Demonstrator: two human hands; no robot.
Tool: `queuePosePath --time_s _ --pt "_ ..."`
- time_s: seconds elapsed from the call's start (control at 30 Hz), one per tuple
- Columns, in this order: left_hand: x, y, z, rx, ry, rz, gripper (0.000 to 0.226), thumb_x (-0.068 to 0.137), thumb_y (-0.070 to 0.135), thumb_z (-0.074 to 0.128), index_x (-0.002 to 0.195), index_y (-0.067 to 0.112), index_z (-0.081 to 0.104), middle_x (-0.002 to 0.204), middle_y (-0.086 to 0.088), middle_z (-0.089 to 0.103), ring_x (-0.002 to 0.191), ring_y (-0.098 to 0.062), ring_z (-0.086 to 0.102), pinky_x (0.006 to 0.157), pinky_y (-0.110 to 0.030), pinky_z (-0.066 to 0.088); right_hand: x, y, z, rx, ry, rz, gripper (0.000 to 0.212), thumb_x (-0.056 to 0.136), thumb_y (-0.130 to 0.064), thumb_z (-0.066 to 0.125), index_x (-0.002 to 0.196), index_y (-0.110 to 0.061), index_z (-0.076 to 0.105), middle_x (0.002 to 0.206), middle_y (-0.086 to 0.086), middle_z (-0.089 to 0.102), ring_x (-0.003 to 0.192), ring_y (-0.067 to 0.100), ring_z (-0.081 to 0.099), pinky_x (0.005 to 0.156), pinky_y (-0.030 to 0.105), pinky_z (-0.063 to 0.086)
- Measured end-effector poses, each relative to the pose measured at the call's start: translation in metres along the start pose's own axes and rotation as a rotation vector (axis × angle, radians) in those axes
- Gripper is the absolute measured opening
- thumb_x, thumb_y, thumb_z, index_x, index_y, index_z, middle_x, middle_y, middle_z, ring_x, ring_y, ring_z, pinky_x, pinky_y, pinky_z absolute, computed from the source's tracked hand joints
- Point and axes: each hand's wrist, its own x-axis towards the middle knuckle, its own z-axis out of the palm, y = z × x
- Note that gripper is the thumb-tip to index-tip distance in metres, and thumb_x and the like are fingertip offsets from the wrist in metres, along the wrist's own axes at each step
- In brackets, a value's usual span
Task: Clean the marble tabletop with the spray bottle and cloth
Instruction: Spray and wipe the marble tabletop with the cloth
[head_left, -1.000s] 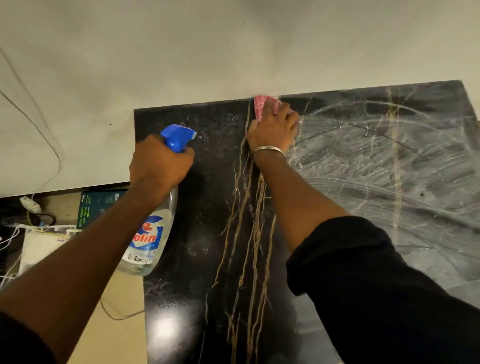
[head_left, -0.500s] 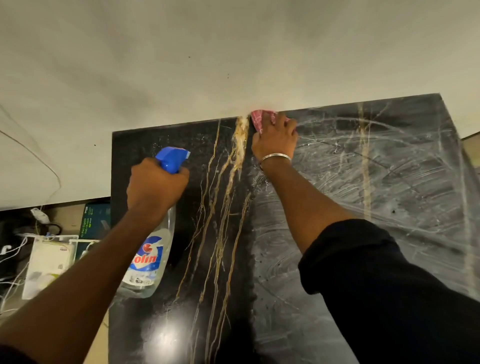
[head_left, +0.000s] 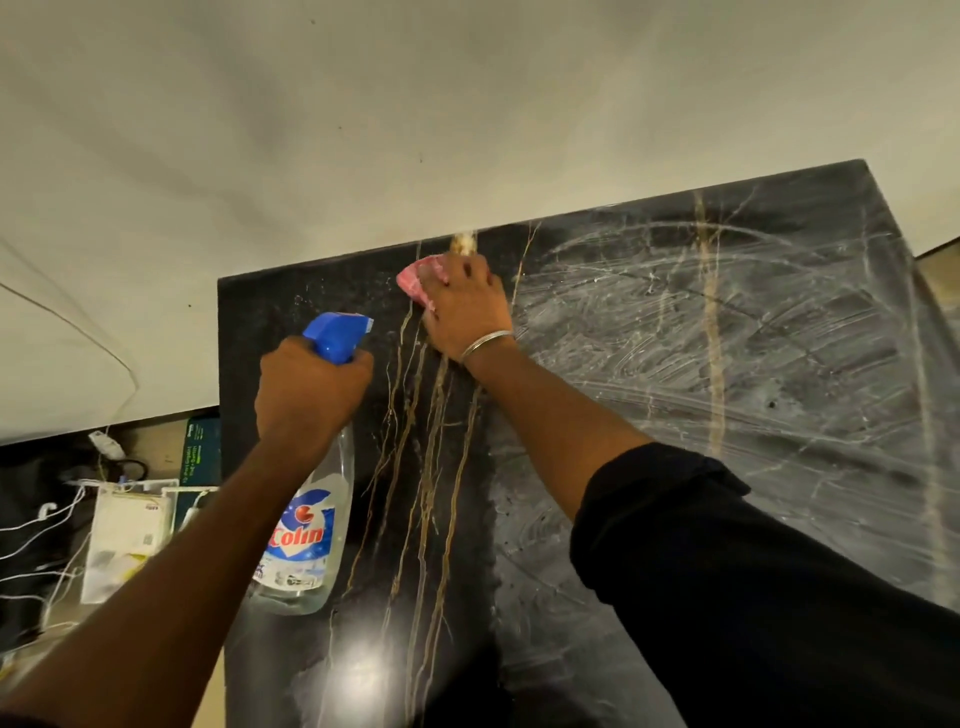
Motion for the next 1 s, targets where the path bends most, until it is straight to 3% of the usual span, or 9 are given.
queuePosePath --time_s 0.13,0.23,0.3,0.43,0.53,0.6,0.73,0.87,1.0 --pt "-0.006 -0.002 0.0 -0.03 -0.011 0.015 0.03 0.084 0.026 0.068 0.106 0.008 0.058 0.077 -0.007 0.059 0.064 -0.015 0.056 0.065 -0.029 0.047 -0.011 0.037 -0.002 0.04 0.046 0.303 0.06 0.094 -0.039 0.05 0.148 -0.018 0.034 0.148 0.019 0.035 0.132 0.043 0.034 0.103 0.052 0.043" --pt "-0.009 -0.005 -0.001 -0.041 -0.022 0.025 0.029 0.084 0.026 0.067 0.105 0.008 0.058 0.074 -0.004 0.058 0.063 -0.013 0.056 0.065 -0.029 0.047 -0.018 0.022 -0.001 0.1 0.065 0.467 0.061 0.093 -0.037 0.053 0.148 -0.018 0.034 0.148 0.02 0.034 0.133 0.045 0.032 0.108 0.054 0.037" --pt "-0.011 -0.007 -0.001 -0.046 -0.033 0.038 0.03 0.083 0.027 0.067 0.104 0.007 0.058 0.074 -0.004 0.058 0.063 -0.013 0.055 0.066 -0.03 0.049 -0.026 -0.001 0.003 0.11 0.06 0.418 0.062 0.093 -0.037 0.053 0.148 -0.018 0.033 0.147 0.019 0.034 0.132 0.044 0.033 0.109 0.054 0.037" --pt "-0.016 -0.007 0.001 -0.049 -0.042 0.051 0.033 0.082 0.027 0.067 0.106 0.006 0.059 0.077 -0.007 0.059 0.064 -0.015 0.056 0.066 -0.03 0.05 -0.052 -0.041 0.015 0.081 0.017 0.085 0.06 0.091 -0.04 0.053 0.146 -0.021 0.038 0.147 0.017 0.038 0.133 0.039 0.034 0.106 0.051 0.04" --pt "-0.021 -0.003 0.004 -0.041 -0.053 0.038 0.034 0.082 0.028 0.067 0.108 0.007 0.058 0.08 -0.008 0.061 0.067 -0.017 0.058 0.066 -0.031 0.049 -0.062 -0.032 0.016 0.038 0.004 -0.055 0.06 0.09 -0.043 0.051 0.146 -0.023 0.041 0.147 0.014 0.039 0.131 0.037 0.036 0.101 0.049 0.041" --pt "-0.025 -0.002 0.004 -0.049 -0.071 0.034 0.028 0.083 0.026 0.067 0.104 0.008 0.058 0.077 -0.006 0.059 0.066 -0.016 0.057 0.066 -0.03 0.048 -0.068 -0.012 0.015 0.019 0.046 -0.014 0.059 0.09 -0.043 0.05 0.145 -0.023 0.042 0.145 0.014 0.041 0.128 0.037 0.039 0.099 0.047 0.04" --pt "-0.031 -0.002 -0.001 -0.064 -0.081 0.052 0.018 0.085 0.023 0.065 0.097 0.013 0.057 0.071 0.0 0.057 0.064 -0.013 0.056 0.065 -0.028 0.046 -0.074 0.027 0.011 0.038 0.119 0.297 0.06 0.089 -0.041 0.05 0.144 -0.02 0.043 0.141 0.018 0.045 0.124 0.041 0.042 0.096 0.05 0.043" --pt "-0.037 -0.002 -0.006 -0.076 -0.079 0.04 0.018 0.085 0.023 0.066 0.097 0.014 0.057 0.072 -0.001 0.058 0.064 -0.013 0.056 0.062 -0.025 0.047 -0.077 0.023 0.01 0.082 0.099 0.489 0.061 0.089 -0.038 0.052 0.146 -0.02 0.04 0.145 0.018 0.039 0.128 0.042 0.037 0.1 0.052 0.04" --pt "-0.045 -0.006 -0.007 -0.093 -0.082 0.013 0.024 0.084 0.023 0.067 0.103 0.01 0.059 0.074 -0.002 0.058 0.065 -0.013 0.057 0.062 -0.025 0.046 -0.096 -0.023 0.015 0.102 0.07 0.374 0.062 0.091 -0.038 0.052 0.148 -0.021 0.035 0.148 0.019 0.036 0.131 0.044 0.035 0.101 0.053 0.041"
